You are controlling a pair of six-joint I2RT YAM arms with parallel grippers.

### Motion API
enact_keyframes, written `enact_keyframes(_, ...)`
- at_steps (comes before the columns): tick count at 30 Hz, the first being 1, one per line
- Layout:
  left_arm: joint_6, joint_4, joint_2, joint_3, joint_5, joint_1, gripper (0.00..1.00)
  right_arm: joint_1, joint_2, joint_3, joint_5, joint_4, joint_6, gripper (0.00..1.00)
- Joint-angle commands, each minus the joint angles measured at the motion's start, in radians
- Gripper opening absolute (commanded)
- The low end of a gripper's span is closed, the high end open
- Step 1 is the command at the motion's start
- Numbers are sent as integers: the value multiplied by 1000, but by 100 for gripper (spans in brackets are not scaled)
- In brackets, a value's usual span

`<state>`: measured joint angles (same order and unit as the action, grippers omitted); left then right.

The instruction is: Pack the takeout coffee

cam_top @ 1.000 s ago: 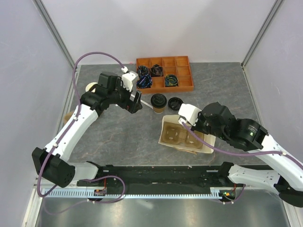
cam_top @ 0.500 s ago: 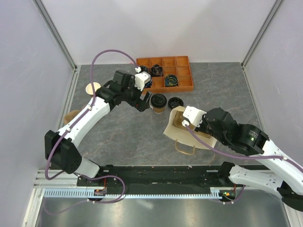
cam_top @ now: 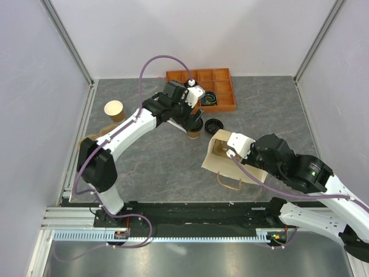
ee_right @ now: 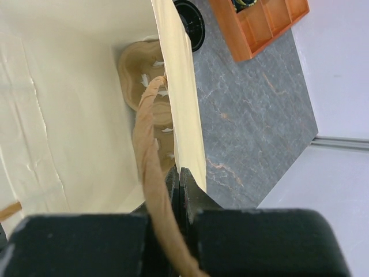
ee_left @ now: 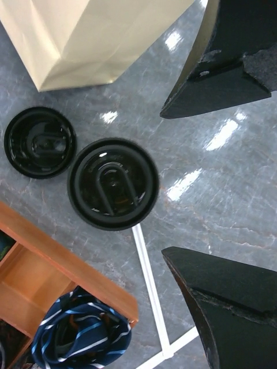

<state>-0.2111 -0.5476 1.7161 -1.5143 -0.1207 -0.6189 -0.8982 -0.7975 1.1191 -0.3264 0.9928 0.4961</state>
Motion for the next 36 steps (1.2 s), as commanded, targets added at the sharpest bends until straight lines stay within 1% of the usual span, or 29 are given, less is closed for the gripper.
enact_keyframes(1, -43, 0, 59, -81, 53, -16, 100, 22, 14, -10, 21, 26, -39, 0)
enact_keyframes(6, -36, -25, 129, -139, 53, -22, 100, 25, 7, -16, 32, 33, -44, 0)
enact_keyframes(12, -33, -32, 184, -172, 73, -25, 100, 25, -3, -21, 41, 23, -45, 0)
enact_keyframes(27, -73, -29, 250, -196, 81, -39, 100, 25, -12, -24, 49, 27, -51, 0)
enact_keyframes(36, -93, -29, 283, -210, 82, -45, 94, 25, -9, -22, 52, 27, -54, 0)
